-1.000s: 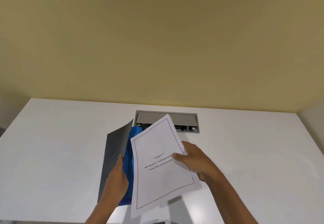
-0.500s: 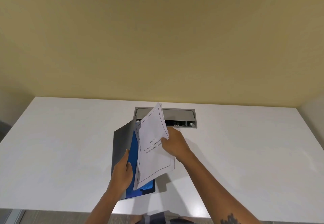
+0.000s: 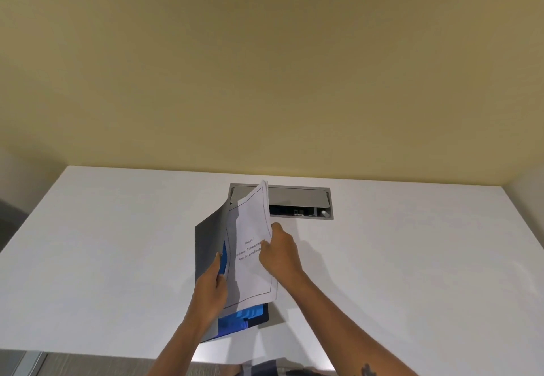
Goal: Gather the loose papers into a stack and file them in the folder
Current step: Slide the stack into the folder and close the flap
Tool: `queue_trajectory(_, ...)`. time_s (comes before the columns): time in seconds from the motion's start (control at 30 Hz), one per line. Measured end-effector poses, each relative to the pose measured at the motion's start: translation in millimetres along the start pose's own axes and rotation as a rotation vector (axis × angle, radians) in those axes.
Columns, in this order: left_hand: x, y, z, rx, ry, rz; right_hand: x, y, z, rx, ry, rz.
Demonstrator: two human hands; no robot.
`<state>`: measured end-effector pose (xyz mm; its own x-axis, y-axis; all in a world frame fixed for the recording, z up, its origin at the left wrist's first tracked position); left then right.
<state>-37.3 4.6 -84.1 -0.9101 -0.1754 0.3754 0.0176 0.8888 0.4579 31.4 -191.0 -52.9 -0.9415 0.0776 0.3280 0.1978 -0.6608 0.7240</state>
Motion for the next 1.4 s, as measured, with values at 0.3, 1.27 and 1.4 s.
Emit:
queue_trajectory(0.3, 0, -3, -2, 0.057, 0.005, -0.021, 11, -50, 19, 0.105, -0.028, -0.052)
queue_trajectory(1.27, -17, -116, 48, -0.204, 0.071, 0.132, 23, -71, -80, 0.205, -0.07, -0.005)
queue_trajectory(1.4, -23, -134, 65, -0.39, 0.103, 0.157, 27, -69, -117, 0.197, -0.108, 0.017)
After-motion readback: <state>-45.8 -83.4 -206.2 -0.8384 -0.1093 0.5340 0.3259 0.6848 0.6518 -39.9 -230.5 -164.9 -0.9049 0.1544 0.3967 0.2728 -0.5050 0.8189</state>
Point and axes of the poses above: each hand's wrist, its own x-axis away from the middle knuckle, its own y-axis out of the back of the hand, z = x × y, the point moved 10 cm from there along -x, towards the middle knuckle, and after that the axes turned 11 degrees about x, right-handed, at the moved point
